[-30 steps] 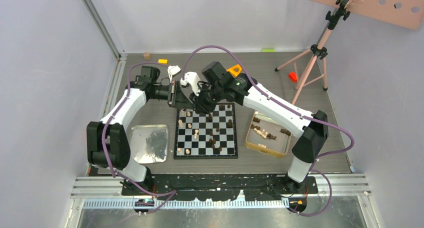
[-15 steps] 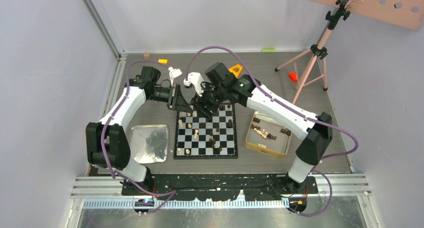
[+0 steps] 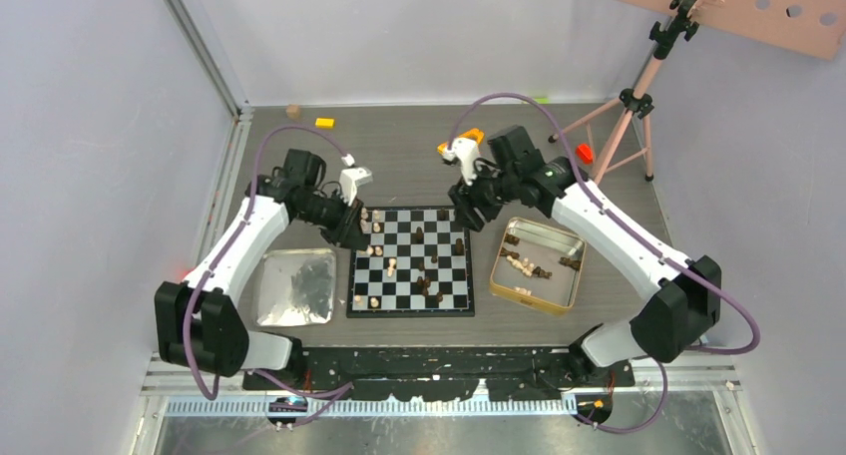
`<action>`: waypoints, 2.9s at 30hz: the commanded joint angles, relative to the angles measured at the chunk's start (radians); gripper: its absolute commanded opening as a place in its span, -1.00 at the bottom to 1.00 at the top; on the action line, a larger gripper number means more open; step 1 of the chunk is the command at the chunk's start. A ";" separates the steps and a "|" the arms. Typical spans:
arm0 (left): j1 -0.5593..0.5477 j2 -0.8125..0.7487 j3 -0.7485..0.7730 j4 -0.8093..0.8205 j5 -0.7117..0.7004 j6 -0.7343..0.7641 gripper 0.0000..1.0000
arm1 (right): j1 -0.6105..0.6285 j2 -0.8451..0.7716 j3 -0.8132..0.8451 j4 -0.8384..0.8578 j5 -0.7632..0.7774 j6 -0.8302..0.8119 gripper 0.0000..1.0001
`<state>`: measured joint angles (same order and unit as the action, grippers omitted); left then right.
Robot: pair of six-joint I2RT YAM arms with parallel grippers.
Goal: Set up the chess pieces on the board
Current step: Place the chess piece on the chessboard.
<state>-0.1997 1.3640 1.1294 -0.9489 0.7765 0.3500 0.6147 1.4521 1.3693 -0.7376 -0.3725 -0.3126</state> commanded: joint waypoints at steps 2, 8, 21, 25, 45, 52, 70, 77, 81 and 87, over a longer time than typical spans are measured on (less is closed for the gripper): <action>-0.095 -0.061 -0.068 0.101 -0.258 0.066 -1.00 | -0.118 -0.103 -0.133 0.040 -0.083 -0.029 0.21; -0.168 -0.018 -0.096 0.171 -0.370 0.073 -1.00 | -0.211 -0.169 -0.241 0.075 -0.116 -0.035 0.21; -0.347 0.081 -0.108 0.206 -0.506 0.076 -1.00 | -0.245 -0.149 -0.263 0.084 -0.135 -0.042 0.21; -0.372 0.086 -0.124 0.206 -0.514 0.083 -1.00 | -0.247 -0.147 -0.266 0.084 -0.131 -0.044 0.21; -0.455 0.021 -0.209 0.155 -0.519 0.126 -1.00 | -0.250 -0.120 -0.268 0.071 -0.135 -0.060 0.21; -0.461 0.028 -0.215 0.154 -0.518 0.127 -1.00 | -0.250 -0.115 -0.268 0.067 -0.134 -0.061 0.21; -0.471 0.053 -0.223 0.161 -0.521 0.128 -1.00 | -0.250 -0.105 -0.263 0.059 -0.133 -0.066 0.21; -0.476 0.076 -0.224 0.160 -0.532 0.129 -0.88 | -0.250 -0.105 -0.263 0.058 -0.133 -0.066 0.21; -0.477 0.076 -0.224 0.161 -0.534 0.127 -0.76 | -0.250 -0.102 -0.261 0.056 -0.134 -0.065 0.21; -0.477 0.064 -0.222 0.169 -0.545 0.112 -0.47 | -0.250 -0.104 -0.260 0.053 -0.136 -0.065 0.21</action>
<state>-0.6716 1.4384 0.9100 -0.7879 0.2447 0.4568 0.3691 1.3487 1.0988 -0.6891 -0.4923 -0.3645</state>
